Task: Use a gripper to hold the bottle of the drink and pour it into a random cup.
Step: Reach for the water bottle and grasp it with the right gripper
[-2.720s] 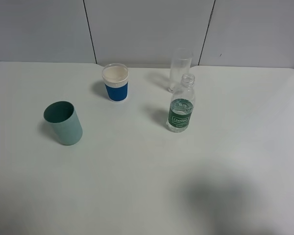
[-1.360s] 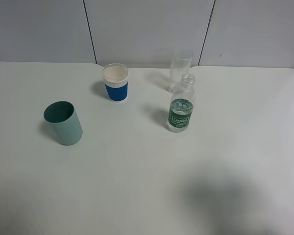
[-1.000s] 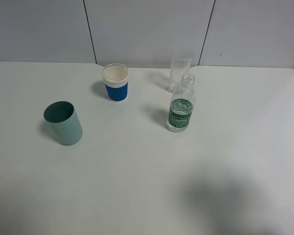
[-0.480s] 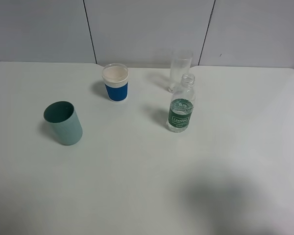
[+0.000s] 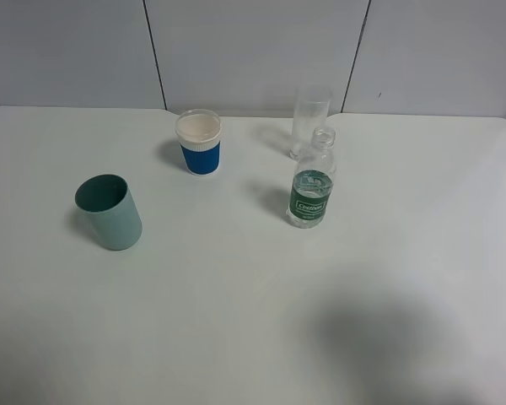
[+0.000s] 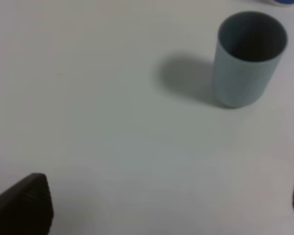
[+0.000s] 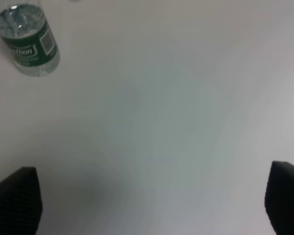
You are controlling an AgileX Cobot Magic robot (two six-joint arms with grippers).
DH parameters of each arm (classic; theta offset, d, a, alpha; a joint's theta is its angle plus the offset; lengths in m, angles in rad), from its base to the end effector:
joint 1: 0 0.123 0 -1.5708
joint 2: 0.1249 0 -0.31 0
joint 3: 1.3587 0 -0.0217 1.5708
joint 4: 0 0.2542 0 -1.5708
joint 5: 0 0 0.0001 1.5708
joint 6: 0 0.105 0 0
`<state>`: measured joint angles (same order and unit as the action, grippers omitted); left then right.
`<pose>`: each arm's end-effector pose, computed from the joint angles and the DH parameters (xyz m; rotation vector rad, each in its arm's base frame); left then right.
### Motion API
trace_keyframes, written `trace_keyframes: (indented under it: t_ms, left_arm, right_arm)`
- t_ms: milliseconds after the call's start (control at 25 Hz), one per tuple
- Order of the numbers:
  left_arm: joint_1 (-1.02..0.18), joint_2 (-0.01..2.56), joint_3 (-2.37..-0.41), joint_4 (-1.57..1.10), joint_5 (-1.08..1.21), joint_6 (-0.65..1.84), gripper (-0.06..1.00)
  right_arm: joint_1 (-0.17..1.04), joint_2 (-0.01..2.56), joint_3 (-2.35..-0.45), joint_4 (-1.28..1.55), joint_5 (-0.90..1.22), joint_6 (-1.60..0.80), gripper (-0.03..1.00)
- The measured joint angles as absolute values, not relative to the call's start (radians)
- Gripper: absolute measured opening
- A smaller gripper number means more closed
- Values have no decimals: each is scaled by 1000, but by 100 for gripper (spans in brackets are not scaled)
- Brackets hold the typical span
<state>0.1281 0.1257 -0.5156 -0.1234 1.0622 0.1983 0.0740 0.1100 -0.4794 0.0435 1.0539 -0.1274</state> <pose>0.0041 -0.0109 0.2784 0.0730 2.1478 0.0388 0.0035 0.0042 0.2676 -0.2163 2.1565 0.0227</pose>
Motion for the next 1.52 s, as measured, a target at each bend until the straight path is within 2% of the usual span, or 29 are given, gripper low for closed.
trace_keyframes:
  t_ms: [200, 480, 1160, 1520]
  left_arm:
    - [128, 126, -516, -123, 1062, 198, 99]
    - [128, 126, -516, -123, 1062, 198, 99]
    - [128, 126, -516, -123, 1062, 198, 99]
    - [128, 126, -516, -123, 1062, 198, 99]
  right_arm:
    - [74, 180, -493, 52, 1036, -137, 90]
    - [74, 304, -502, 91, 843, -159, 86]
    - [74, 747, -502, 132, 541, -192, 88]
    - [246, 831, -501, 131, 416, -237, 88]
